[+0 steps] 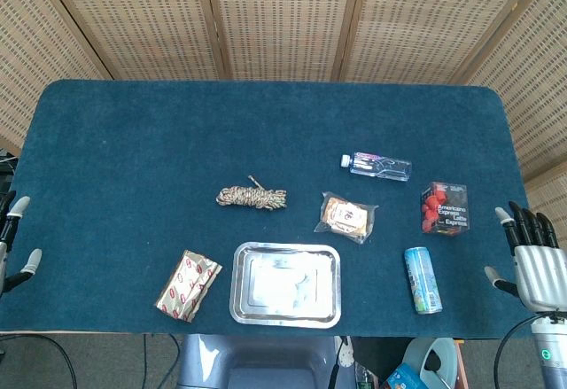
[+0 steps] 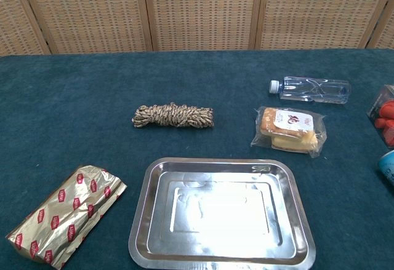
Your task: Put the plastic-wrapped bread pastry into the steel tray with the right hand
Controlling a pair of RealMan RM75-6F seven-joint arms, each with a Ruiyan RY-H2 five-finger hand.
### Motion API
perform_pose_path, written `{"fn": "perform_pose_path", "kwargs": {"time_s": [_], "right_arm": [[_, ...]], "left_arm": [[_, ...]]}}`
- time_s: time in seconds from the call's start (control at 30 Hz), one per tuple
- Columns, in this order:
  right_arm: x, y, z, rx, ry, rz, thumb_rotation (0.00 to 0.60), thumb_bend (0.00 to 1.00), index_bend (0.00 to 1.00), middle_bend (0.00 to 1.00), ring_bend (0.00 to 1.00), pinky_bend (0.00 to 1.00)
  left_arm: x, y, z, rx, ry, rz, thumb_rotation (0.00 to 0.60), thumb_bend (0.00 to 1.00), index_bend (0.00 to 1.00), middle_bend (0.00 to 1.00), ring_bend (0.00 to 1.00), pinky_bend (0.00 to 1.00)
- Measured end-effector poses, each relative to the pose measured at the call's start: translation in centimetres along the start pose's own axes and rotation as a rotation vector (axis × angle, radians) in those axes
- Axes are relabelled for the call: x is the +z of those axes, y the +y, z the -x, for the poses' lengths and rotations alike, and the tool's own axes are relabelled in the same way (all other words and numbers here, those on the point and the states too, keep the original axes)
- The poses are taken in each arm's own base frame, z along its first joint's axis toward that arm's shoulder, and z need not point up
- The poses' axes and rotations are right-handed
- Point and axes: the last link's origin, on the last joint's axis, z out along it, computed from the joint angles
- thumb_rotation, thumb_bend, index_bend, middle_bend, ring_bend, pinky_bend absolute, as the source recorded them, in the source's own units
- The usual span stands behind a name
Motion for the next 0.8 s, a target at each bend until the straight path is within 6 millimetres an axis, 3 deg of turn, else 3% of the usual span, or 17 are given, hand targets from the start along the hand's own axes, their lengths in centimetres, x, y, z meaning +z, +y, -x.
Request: {"fn": "perform_pose_path", "kwargs": {"time_s": [0.57, 0.8], "right_arm": [[6.1, -6.6, 2.3, -0.065, -0.169, -0.129, 0.600, 0.23, 0.06, 0.00, 0.00, 0.00], [7.5, -8.5, 2.4, -0.081, -0.182, -0.153, 0.600, 0.23, 0.06, 0.00, 0.00, 0.00]], "left_arm": [[1.1, 0.0, 0.4, -0.002, -0.021, 0.005, 0.585, 0.38, 0.00, 0.00, 0.00, 0.00], [1.3, -0.2, 0.5, -0.004, -0.028, -0.002, 0.585, 0.38, 0.00, 0.00, 0.00, 0.00]]}}
